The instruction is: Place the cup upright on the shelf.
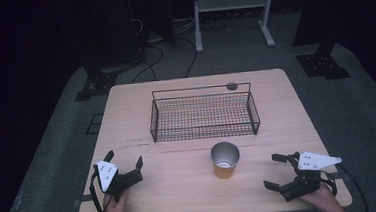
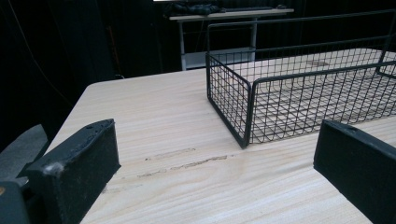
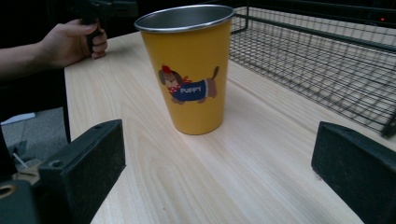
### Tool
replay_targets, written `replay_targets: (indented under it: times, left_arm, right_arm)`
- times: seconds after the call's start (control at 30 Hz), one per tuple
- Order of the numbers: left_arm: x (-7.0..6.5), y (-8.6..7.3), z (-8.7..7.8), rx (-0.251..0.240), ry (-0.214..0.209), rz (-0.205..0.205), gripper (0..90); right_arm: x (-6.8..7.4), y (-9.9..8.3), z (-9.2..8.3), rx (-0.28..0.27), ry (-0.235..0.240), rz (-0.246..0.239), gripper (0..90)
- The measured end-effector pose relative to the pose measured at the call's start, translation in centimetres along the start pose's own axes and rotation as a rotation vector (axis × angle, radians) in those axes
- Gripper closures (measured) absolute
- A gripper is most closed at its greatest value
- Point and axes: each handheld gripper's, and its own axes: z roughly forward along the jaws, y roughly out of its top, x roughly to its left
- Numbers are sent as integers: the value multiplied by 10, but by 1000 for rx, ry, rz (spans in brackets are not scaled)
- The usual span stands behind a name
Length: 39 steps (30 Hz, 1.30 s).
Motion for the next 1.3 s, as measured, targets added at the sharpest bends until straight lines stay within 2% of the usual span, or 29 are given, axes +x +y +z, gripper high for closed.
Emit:
replay_targets:
  times: [0.53, 1.07, 1.3]
  left_arm:
    - [0, 0, 0, 1, 3, 2, 0]
    - [-1, 0, 0, 3, 6, 7, 0]
    - [-1, 0, 0, 3, 4, 7, 0]
  right_arm:
    - [9, 6, 19, 40, 10, -29, 24]
    - [6, 21, 28, 32, 29, -33, 24]
    - [7, 30, 34, 51, 32, -51, 23]
